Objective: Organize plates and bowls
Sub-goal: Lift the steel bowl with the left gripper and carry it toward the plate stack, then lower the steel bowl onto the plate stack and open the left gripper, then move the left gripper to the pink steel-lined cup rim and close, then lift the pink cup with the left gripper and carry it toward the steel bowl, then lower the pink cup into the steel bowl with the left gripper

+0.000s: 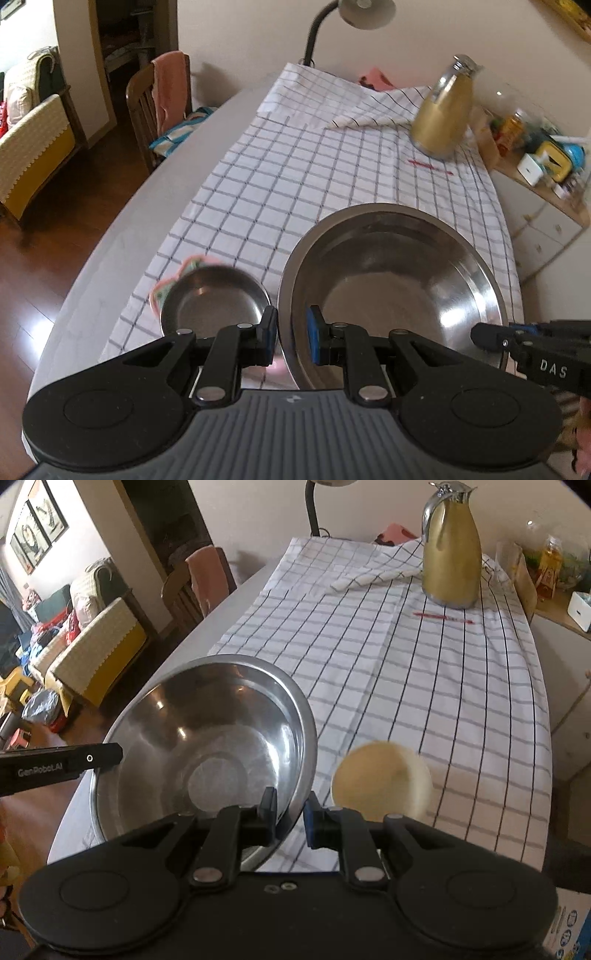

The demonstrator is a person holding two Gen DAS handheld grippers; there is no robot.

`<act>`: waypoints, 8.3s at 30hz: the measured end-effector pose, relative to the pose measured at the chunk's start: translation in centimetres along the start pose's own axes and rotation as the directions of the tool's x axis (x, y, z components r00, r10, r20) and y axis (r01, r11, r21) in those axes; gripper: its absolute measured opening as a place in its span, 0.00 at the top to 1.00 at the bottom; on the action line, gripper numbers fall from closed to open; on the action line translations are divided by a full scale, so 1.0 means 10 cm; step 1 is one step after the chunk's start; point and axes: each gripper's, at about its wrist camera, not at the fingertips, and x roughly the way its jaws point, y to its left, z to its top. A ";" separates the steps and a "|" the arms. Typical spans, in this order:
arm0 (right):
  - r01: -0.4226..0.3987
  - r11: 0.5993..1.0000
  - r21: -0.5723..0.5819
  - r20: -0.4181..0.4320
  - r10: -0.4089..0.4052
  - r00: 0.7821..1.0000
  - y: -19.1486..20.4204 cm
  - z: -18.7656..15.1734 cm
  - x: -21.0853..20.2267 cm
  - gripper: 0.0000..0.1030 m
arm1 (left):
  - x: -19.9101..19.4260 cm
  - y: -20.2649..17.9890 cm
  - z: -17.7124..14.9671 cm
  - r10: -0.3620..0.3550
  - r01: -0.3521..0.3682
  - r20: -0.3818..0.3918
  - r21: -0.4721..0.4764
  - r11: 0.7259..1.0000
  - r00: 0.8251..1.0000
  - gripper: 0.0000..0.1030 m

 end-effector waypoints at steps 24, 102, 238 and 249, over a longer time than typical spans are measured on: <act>0.021 0.999 -0.026 -0.110 -0.023 0.994 -0.34 -0.93 0.35 0.85 | 0.67 -0.22 -1.01 -0.019 0.032 -0.124 0.106 0.994 0.992 0.84; -0.030 0.963 -0.268 0.116 0.063 0.991 0.82 -0.22 -0.26 0.08 | -0.33 0.40 -0.67 -0.018 0.033 0.199 -0.069 0.997 0.980 0.24; 0.036 0.999 -0.035 -0.094 -0.039 0.995 -0.13 -0.64 0.45 0.92 | 0.85 -0.47 -0.91 0.011 -0.006 -0.145 0.036 0.999 0.989 0.89; 0.029 0.999 -0.030 -0.123 -0.032 0.992 -0.13 -0.65 0.58 0.91 | 0.98 -0.41 -0.89 0.011 -0.008 -0.153 0.025 1.000 0.988 0.89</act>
